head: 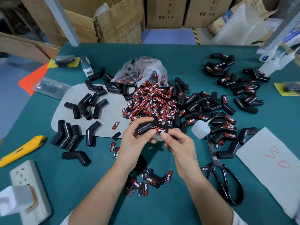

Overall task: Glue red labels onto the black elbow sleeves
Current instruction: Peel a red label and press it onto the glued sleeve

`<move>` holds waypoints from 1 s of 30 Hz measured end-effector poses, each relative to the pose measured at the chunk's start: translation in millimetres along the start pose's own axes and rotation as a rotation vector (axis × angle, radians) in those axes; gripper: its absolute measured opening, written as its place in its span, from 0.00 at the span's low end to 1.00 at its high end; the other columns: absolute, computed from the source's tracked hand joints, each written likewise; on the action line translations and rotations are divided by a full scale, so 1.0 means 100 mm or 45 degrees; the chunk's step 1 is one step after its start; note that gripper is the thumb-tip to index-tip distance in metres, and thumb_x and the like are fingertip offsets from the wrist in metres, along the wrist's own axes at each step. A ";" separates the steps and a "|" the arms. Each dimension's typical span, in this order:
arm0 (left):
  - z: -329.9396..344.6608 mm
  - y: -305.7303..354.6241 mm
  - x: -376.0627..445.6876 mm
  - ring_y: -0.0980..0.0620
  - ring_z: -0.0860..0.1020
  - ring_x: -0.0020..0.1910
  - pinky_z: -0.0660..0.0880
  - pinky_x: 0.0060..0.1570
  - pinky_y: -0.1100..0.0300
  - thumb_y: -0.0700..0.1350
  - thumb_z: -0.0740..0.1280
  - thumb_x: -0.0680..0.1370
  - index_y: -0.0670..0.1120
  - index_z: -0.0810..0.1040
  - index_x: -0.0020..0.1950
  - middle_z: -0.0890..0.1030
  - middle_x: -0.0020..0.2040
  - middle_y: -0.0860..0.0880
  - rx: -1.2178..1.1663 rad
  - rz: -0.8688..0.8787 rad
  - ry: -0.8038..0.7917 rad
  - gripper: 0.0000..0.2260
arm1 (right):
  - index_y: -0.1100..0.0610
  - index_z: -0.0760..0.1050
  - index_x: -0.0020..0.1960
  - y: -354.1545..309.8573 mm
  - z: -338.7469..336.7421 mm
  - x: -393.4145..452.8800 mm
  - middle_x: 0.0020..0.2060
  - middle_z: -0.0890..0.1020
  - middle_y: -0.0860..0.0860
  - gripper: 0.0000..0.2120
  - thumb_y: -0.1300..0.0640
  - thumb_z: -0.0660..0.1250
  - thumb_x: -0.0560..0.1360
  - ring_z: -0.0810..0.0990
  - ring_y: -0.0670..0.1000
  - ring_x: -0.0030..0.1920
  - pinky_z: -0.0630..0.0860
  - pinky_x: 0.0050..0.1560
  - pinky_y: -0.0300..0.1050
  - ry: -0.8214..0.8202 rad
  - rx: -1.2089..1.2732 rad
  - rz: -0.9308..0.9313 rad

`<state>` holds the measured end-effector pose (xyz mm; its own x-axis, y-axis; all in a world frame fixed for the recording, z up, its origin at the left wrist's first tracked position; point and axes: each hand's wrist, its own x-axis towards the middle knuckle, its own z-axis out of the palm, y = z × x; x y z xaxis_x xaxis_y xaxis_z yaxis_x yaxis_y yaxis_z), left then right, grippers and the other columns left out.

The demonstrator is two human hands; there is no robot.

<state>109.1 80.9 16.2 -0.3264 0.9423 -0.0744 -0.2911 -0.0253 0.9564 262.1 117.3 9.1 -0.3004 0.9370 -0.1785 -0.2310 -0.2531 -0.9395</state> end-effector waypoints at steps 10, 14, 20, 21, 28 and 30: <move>0.03 -0.01 -0.04 0.50 0.86 0.52 0.83 0.50 0.60 0.37 0.75 0.76 0.55 0.86 0.57 0.86 0.55 0.42 0.070 0.081 -0.004 0.15 | 0.50 0.89 0.45 0.02 0.02 -0.01 0.40 0.80 0.44 0.02 0.54 0.77 0.73 0.74 0.45 0.38 0.71 0.41 0.33 0.041 -0.035 -0.051; 0.03 0.01 -0.03 0.52 0.86 0.51 0.82 0.50 0.63 0.34 0.75 0.76 0.56 0.87 0.55 0.85 0.54 0.41 0.126 0.132 -0.011 0.17 | 0.52 0.89 0.45 0.01 0.02 -0.01 0.42 0.79 0.46 0.04 0.54 0.79 0.72 0.74 0.46 0.39 0.71 0.41 0.34 0.032 -0.020 -0.065; -0.01 0.03 -0.01 0.54 0.86 0.49 0.81 0.50 0.65 0.28 0.73 0.77 0.47 0.84 0.56 0.86 0.52 0.46 0.187 0.123 -0.047 0.16 | 0.55 0.89 0.47 0.00 0.03 -0.01 0.41 0.79 0.45 0.06 0.57 0.77 0.71 0.75 0.43 0.39 0.73 0.42 0.31 0.013 -0.002 -0.077; 0.00 0.03 -0.01 0.54 0.86 0.49 0.81 0.50 0.65 0.29 0.74 0.77 0.47 0.84 0.56 0.86 0.52 0.46 0.196 0.123 -0.051 0.16 | 0.55 0.89 0.46 0.00 0.03 -0.01 0.41 0.79 0.44 0.05 0.57 0.77 0.71 0.75 0.42 0.39 0.73 0.42 0.31 0.014 -0.014 -0.074; -0.02 0.01 0.00 0.47 0.86 0.51 0.83 0.55 0.55 0.43 0.78 0.73 0.55 0.86 0.54 0.87 0.53 0.45 0.208 0.064 -0.028 0.12 | 0.59 0.89 0.45 0.01 0.01 0.01 0.41 0.79 0.44 0.06 0.56 0.77 0.73 0.76 0.42 0.41 0.72 0.42 0.31 0.000 -0.034 -0.052; -0.02 0.01 0.01 0.49 0.86 0.50 0.82 0.53 0.59 0.41 0.78 0.73 0.55 0.86 0.54 0.87 0.52 0.46 0.195 0.057 -0.036 0.13 | 0.56 0.89 0.45 0.01 0.01 0.01 0.41 0.78 0.44 0.06 0.53 0.79 0.72 0.74 0.44 0.40 0.72 0.42 0.32 0.000 -0.043 -0.041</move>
<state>106.3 80.6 16.6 -0.3096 0.9505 -0.0248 -0.1355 -0.0183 0.9906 260.9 117.9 7.7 -0.2930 0.9446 -0.1480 -0.2092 -0.2144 -0.9541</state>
